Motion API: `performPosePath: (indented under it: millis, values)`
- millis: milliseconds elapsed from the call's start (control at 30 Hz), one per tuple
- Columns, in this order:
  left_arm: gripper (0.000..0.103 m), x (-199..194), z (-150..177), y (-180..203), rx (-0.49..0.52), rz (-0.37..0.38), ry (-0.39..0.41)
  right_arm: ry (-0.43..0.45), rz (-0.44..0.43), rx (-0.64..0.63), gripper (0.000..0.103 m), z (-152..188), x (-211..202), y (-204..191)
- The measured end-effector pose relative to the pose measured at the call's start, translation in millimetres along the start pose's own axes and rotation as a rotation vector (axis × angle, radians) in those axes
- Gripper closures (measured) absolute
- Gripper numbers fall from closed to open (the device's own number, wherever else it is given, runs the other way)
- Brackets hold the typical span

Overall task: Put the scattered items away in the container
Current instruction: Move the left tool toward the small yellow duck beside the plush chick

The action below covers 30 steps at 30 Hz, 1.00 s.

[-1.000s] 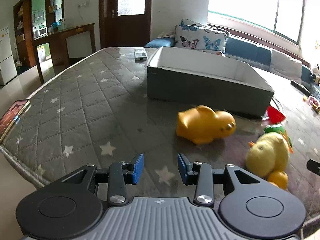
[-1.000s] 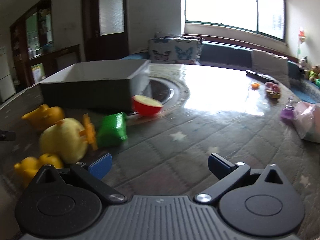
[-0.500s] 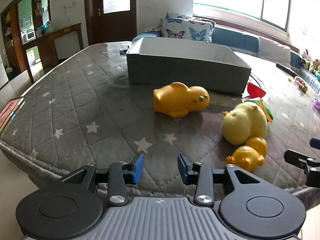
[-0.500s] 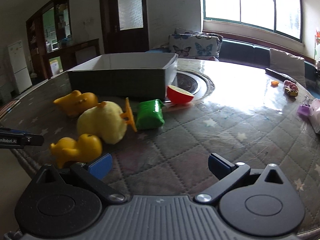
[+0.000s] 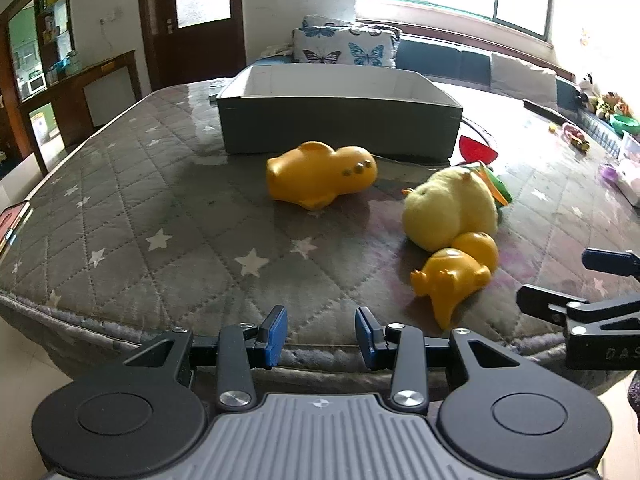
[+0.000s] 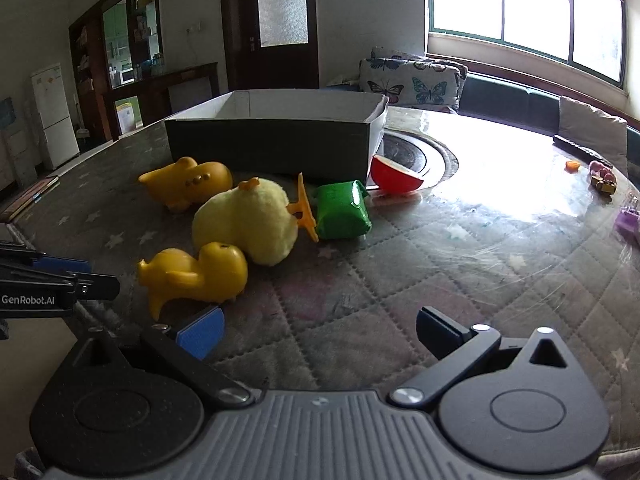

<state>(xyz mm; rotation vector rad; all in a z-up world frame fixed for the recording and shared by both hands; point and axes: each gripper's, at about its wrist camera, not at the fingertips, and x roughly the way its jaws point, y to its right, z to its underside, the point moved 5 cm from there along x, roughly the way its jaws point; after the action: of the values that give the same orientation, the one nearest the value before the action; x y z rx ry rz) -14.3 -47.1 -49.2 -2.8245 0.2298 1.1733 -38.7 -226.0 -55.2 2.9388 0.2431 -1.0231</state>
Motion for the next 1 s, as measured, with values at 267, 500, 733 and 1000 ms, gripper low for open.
performPosePath:
  millis: [267, 500, 733, 1000]
  values:
    - [0.063, -1.1, 3.3, 9.9, 0.026, 0.014, -0.010, -0.017, -0.006, -0.005, 0.000, 6.2, -9.2, -15.1]
    - [0.063, -1.4, 3.2, 14.7, 0.036, 0.018, -0.017, -0.028, -0.006, -0.016, 0.000, 2.1, -0.9, 2.3]
    - [0.063, -0.1, 3.2, 20.6, 0.052, 0.024, -0.020, -0.036, -0.009, -0.021, 0.000, 4.0, 1.1, 1.5]
    - [0.063, 1.1, 1.9, 21.2, 0.053, 0.029, -0.025, -0.041, -0.012, -0.029, 0.000, 3.1, 1.4, -1.8]
